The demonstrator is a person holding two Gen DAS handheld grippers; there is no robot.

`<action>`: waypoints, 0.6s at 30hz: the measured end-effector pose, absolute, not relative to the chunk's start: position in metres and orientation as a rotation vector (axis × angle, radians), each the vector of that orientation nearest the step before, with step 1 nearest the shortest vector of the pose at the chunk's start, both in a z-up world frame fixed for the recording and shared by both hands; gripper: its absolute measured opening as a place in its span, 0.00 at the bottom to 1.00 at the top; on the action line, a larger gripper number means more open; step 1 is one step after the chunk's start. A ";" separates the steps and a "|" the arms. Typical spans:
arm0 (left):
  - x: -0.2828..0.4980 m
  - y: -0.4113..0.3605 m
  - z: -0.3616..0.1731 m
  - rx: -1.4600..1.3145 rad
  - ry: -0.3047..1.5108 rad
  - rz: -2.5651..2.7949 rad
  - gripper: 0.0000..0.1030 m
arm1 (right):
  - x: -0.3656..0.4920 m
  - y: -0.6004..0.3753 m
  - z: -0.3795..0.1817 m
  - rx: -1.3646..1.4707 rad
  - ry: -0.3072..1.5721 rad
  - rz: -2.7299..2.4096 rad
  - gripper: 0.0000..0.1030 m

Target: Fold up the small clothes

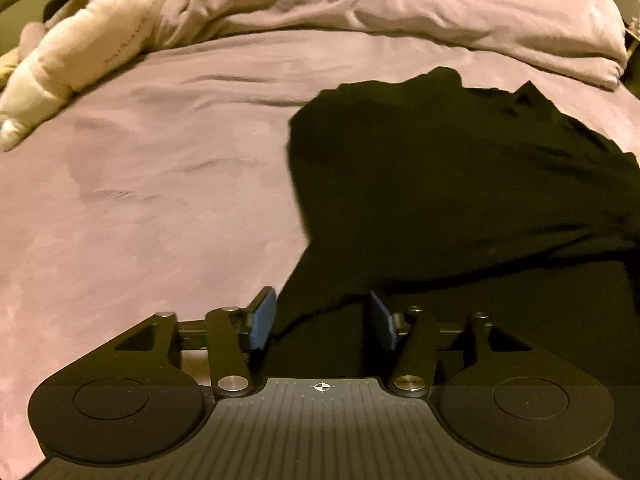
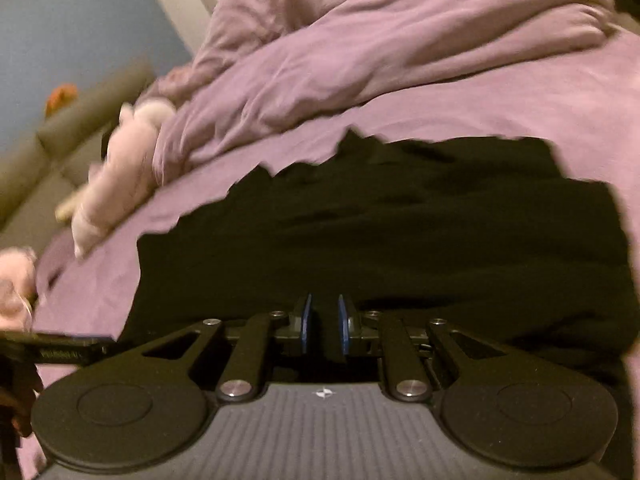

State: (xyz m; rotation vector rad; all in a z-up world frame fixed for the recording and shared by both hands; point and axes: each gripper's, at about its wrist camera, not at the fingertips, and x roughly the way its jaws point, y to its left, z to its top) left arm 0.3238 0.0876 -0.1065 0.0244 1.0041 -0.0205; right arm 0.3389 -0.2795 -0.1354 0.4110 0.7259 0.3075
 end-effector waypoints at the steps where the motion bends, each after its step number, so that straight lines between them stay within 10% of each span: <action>1: 0.320 0.089 -0.107 0.018 1.007 -0.008 0.65 | 0.332 -0.291 -0.135 0.405 0.728 0.261 0.13; 9: 0.269 0.109 -0.100 -0.019 0.998 0.006 0.72 | 0.271 -0.332 -0.123 0.240 0.806 -0.019 0.13; 12: 0.240 0.120 -0.097 -0.037 1.046 0.039 0.72 | 0.236 -0.323 -0.112 0.161 0.845 -0.073 0.35; 18: 0.164 0.141 -0.089 -0.064 1.087 0.024 0.71 | 0.139 -0.339 -0.103 0.274 0.896 0.003 0.36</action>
